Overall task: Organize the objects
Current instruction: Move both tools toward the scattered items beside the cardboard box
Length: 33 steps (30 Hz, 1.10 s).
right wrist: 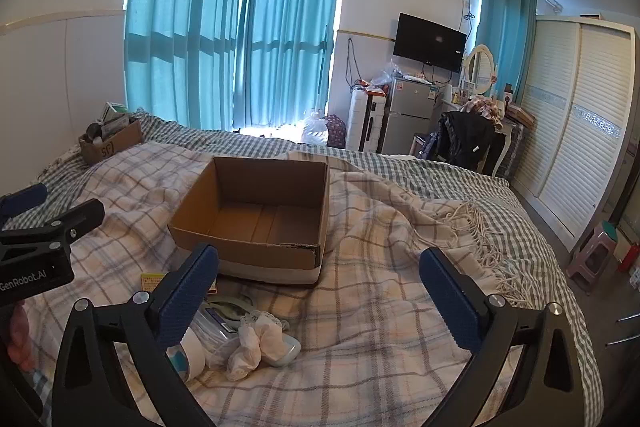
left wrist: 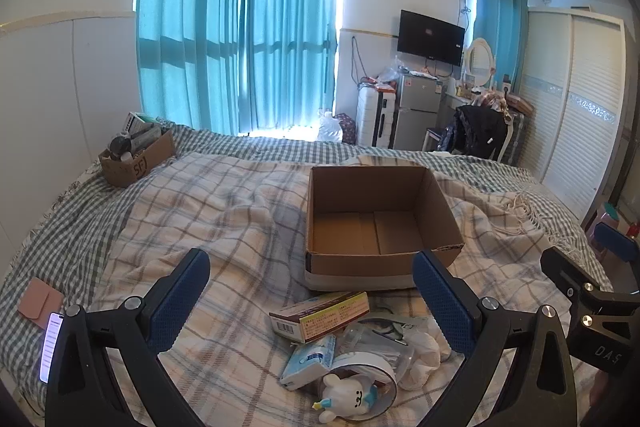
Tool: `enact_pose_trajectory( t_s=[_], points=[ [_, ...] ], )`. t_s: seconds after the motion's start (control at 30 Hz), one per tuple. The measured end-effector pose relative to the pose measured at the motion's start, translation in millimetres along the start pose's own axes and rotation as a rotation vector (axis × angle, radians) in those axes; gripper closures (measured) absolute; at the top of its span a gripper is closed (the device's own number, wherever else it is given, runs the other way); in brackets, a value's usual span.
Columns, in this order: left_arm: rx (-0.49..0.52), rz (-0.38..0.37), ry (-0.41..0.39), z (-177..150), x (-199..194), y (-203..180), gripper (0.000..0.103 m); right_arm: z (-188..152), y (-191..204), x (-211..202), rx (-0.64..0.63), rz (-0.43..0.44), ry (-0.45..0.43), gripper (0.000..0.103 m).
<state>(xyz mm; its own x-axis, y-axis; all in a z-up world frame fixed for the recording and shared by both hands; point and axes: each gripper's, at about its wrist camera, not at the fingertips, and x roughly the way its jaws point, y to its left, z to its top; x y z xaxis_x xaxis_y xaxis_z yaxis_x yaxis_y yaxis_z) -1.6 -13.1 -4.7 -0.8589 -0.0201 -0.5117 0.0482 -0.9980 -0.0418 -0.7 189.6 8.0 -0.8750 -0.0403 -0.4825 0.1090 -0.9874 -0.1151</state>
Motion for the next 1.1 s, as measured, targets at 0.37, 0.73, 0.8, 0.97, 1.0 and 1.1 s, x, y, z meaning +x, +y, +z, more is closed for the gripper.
enact_pose_trajectory(
  t_s=[0.37, 0.73, 0.8, 0.97, 1.0, 1.1],
  points=[
    [-0.001, 0.006, 0.010, -4.0, 1.5, 6.2, 0.000, 2.0, 9.1, -1.4, -0.019, 0.007, 0.000, 0.002],
    [-0.028, 0.028, 0.013, -3.7, 1.8, 13.5, 0.000, 0.2, 12.5, 0.0, -0.030, 0.022, 0.006, 0.002],
    [-0.031, 0.026, 0.018, -4.1, 3.0, 14.0, 0.000, -0.2, 11.9, -0.3, -0.030, 0.020, 0.006, 0.002],
    [-0.028, 0.024, 0.030, -7.6, 6.4, 14.6, 0.000, -1.2, 11.7, 3.3, -0.031, 0.027, 0.018, 0.002],
    [-0.027, 0.023, 0.036, -8.6, 7.7, 14.4, 0.000, -1.6, 12.2, 4.5, -0.034, 0.028, 0.022, 0.002],
    [-0.025, 0.021, 0.046, -11.3, 9.9, 14.3, 0.000, -2.5, 13.5, 5.5, -0.038, 0.029, 0.028, 0.002]
  ],
)
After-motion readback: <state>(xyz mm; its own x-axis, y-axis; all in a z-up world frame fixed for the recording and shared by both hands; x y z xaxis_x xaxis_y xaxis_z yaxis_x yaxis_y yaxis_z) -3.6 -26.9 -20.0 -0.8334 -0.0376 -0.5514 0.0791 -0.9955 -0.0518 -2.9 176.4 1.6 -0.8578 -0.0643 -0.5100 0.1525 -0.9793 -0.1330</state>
